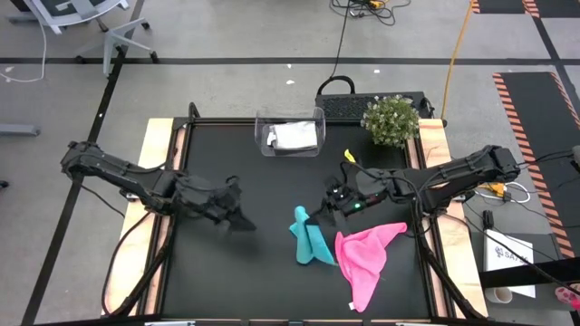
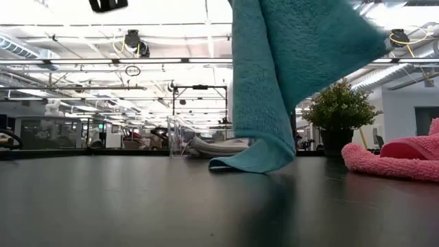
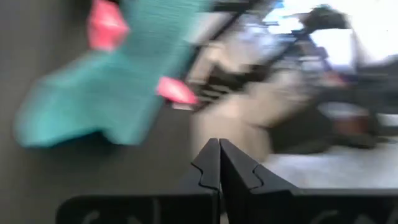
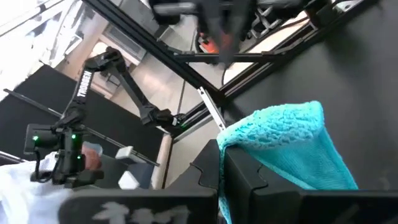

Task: Fold microfiber towels
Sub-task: Fold the light blue microfiber cloth

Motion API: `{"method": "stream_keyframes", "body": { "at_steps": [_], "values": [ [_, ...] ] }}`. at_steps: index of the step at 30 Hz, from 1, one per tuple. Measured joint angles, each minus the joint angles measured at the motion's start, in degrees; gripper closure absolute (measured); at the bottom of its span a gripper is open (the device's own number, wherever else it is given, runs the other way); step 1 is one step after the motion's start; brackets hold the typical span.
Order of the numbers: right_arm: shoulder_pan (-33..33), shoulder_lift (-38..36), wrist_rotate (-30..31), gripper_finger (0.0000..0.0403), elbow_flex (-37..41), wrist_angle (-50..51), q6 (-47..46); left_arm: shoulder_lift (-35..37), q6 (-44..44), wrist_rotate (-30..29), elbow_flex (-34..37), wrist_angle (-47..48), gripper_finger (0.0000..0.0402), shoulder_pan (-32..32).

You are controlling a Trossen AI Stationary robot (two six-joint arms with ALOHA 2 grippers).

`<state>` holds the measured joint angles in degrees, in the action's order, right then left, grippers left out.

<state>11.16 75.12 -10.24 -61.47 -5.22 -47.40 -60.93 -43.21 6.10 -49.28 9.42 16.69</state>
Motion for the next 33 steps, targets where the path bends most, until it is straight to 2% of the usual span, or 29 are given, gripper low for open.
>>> {"method": "stream_keyframes", "body": {
  "at_steps": [4, 7, 9, 14, 20, 27, 33],
  "values": [
    [-0.04, -0.01, 0.09, 0.0403, 0.0, -0.52, 1.04, -3.69, 4.16, -15.55, 0.01, 8.54, 0.0382, -0.88],
    [-0.04, -0.01, -0.13, 0.0403, 0.0, -0.6, 1.51, -7.96, 5.41, -18.59, 0.02, 8.55, 0.0361, -2.63],
    [-0.04, -0.01, -0.23, 0.0403, 0.0, -0.56, 1.59, -11.45, 8.21, -17.57, 0.02, 5.98, 0.0343, -3.68],
    [-0.04, -0.01, -2.49, 0.0403, 0.0, -0.11, 6.16, -21.19, 14.0, -10.28, 0.02, -7.67, 0.0294, -6.61],
    [0.22, -0.03, -4.68, 0.0403, -0.07, 5.11, 5.43, -29.94, 15.1, -4.5, 0.02, -16.32, 0.0251, -9.66],
    [0.22, -0.03, -1.45, 0.0403, -0.05, 25.76, 7.25, -32.83, 17.85, 2.94, 0.02, -22.02, 0.024, -11.22],
    [0.22, -0.03, 5.1, 0.0403, -0.04, 33.41, 10.24, -32.78, 19.68, 6.09, 0.02, -23.53, 0.024, -12.06]
  ]
}}
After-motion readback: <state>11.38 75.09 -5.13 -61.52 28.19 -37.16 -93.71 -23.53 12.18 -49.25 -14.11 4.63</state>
